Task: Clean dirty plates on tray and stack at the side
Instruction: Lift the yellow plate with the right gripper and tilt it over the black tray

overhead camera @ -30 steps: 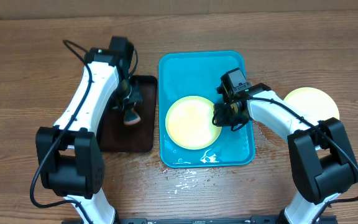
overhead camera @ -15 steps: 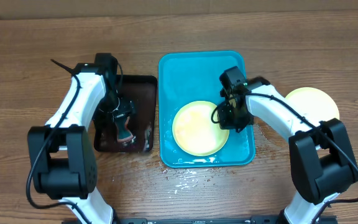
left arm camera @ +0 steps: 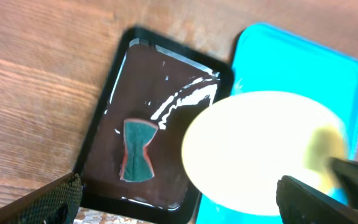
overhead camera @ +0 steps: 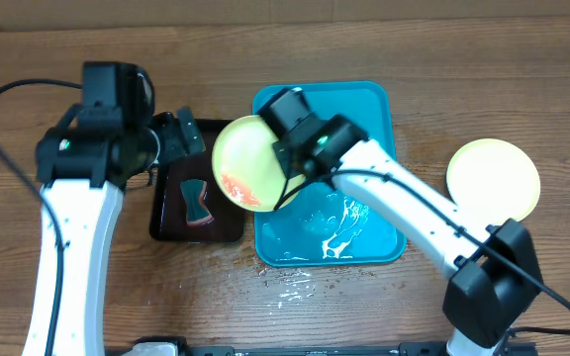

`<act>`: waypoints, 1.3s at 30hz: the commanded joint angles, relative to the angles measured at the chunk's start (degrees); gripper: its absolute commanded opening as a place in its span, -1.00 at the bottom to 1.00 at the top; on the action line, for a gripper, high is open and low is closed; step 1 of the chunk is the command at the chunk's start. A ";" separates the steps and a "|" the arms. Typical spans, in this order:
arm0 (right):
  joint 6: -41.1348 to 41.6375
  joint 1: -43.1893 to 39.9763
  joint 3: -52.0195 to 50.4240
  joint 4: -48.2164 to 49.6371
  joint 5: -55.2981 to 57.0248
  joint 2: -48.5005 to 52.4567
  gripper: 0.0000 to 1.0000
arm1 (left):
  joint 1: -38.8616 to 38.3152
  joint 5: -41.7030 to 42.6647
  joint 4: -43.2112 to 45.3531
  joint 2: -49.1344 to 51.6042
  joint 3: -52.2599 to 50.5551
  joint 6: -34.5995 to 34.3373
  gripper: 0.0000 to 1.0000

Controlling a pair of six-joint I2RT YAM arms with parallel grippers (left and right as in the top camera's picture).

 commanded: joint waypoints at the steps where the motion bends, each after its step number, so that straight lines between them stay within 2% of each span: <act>1: 0.35 3.26 1.11 3.37 10.56 -1.29 -0.92 | 1.31 -0.85 -0.20 -4.52 1.38 -0.46 0.99; 6: 0.35 9.14 1.11 10.10 24.04 -1.29 -0.92 | 3.67 -0.66 -1.22 -8.94 1.38 -1.05 1.00; 17: 0.35 16.81 1.11 12.46 42.73 -1.29 -0.92 | 4.15 -0.87 -2.99 -9.79 1.36 -1.07 1.00; 39: 0.35 19.61 1.11 12.41 44.65 -1.29 -0.92 | 4.15 -0.90 -3.21 -9.77 1.31 -1.53 1.00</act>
